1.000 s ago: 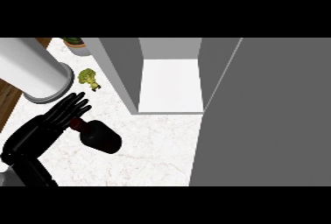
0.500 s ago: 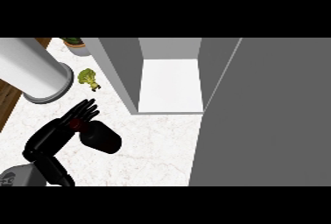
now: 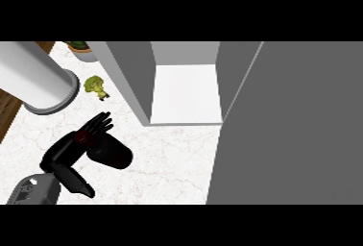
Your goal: Pick up the wine, place it into the cabinet and close the cabinet
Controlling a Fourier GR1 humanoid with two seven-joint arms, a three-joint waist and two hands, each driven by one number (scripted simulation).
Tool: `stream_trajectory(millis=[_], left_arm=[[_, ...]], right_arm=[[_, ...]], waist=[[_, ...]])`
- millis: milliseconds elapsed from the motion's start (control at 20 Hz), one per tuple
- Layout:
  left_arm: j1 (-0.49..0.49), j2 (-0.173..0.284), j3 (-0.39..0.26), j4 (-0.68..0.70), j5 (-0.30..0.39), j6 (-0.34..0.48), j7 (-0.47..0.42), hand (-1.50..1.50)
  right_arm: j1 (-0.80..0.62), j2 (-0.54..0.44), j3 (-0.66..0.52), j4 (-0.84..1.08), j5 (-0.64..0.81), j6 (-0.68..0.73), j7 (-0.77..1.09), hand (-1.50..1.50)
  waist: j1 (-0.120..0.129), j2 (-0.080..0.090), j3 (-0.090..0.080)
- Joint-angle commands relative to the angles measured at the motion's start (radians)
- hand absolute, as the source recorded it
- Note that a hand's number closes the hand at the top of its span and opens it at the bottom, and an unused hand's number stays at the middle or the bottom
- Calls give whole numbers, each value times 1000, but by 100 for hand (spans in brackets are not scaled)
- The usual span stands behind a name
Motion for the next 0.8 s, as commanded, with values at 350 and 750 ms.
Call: stream_trajectory(millis=[350, 750], left_arm=[[-123, 9, 3, 281, -19, -50, -145, -150], [-172, -4, -79, 421, -125, -12, -311, -150]], right_arm=[[-47, -5, -13, -69, -51, -40, 105, -150], [45, -1, -4, -106, -55, -15, 64, -150]], waist=[[2, -1, 0], [-10, 3, 0]])
